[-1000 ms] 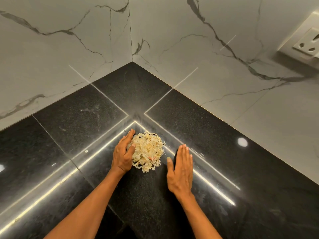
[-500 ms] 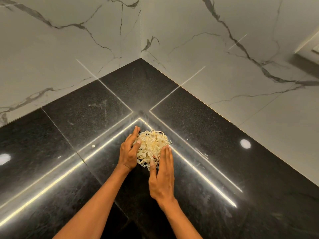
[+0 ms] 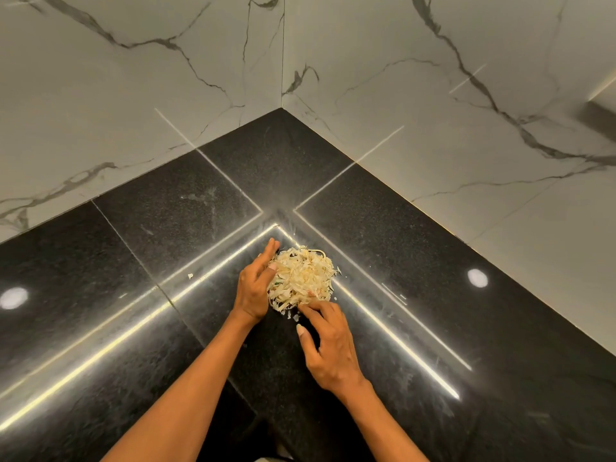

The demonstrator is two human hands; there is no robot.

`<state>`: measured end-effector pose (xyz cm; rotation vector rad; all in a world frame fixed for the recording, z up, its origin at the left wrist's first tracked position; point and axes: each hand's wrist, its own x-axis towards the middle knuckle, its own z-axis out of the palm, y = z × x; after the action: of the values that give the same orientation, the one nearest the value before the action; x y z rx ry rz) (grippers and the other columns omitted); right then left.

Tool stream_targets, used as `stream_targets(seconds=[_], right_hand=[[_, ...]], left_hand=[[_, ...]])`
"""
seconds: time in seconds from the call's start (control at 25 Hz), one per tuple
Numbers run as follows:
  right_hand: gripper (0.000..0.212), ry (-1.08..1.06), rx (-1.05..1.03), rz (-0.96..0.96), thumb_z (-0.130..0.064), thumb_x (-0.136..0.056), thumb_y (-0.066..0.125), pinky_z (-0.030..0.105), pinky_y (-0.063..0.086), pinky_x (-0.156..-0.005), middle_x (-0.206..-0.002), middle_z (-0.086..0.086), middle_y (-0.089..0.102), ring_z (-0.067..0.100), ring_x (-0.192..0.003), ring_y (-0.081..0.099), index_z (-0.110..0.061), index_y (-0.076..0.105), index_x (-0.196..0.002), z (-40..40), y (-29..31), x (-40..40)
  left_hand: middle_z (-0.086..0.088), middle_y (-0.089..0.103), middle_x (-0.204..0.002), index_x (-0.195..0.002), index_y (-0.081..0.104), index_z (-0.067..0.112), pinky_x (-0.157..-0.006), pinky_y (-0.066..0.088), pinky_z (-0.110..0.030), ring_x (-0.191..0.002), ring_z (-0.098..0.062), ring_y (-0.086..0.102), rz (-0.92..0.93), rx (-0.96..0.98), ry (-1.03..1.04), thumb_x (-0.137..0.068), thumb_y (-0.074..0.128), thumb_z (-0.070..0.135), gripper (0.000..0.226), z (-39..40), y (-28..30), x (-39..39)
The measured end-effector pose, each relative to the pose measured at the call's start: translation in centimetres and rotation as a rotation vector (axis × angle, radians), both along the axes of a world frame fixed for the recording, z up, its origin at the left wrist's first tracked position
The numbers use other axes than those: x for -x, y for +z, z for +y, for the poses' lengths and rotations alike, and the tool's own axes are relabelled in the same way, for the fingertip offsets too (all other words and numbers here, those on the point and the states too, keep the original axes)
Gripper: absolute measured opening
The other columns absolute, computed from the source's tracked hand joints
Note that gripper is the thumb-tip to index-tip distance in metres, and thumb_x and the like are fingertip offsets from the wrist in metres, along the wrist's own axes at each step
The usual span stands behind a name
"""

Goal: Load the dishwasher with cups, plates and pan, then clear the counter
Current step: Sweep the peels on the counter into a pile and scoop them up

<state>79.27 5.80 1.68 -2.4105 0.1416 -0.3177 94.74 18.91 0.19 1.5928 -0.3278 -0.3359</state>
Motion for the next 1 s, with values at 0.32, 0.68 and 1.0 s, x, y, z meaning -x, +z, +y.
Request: stream_targets(seconds=[0.32, 0.68, 1.0], right_hand=[[0.03, 0.106, 0.051, -0.04, -0.025, -0.089, 0.063, 0.031, 0.044, -0.085, -0.109, -0.003, 0.061, 0.013, -0.103, 0.054, -0.014, 0.07, -0.116, 2.8, 0.0, 0.0], [0.022, -0.084, -0.001, -0.153, -0.012, -0.085, 0.066, 0.033, 0.046, -0.083, -0.104, -0.002, 0.066, 0.014, -0.1, 0.058, -0.011, 0.074, -0.106, 1.1, -0.6, 0.9], [0.018, -0.1, -0.059, -0.103, -0.019, -0.087, 0.062, 0.031, 0.048, -0.084, -0.098, -0.004, 0.065, 0.013, -0.097, 0.057, -0.012, 0.074, -0.098, -2.2, -0.3, -0.4]], left_hand=[[-0.006, 0.053, -0.145, -0.147, 0.042, 0.007, -0.114, 0.037, -0.03, -0.139, -0.015, 0.045, 0.175, 0.185, 0.011, -0.1, 0.039, 0.026, 0.051, 0.6, 0.5, -0.4], [-0.002, 0.054, -0.145, -0.148, 0.04, 0.004, -0.118, 0.033, -0.04, -0.139, -0.014, 0.045, 0.185, 0.149, 0.007, -0.099, 0.041, 0.024, 0.053, 0.5, 0.2, -0.3], [-0.001, 0.052, -0.146, -0.145, 0.044, 0.016, -0.119, 0.032, -0.043, -0.14, -0.014, 0.044, 0.148, 0.124, 0.004, -0.099, 0.041, 0.024, 0.046, 0.5, 0.0, -0.3]])
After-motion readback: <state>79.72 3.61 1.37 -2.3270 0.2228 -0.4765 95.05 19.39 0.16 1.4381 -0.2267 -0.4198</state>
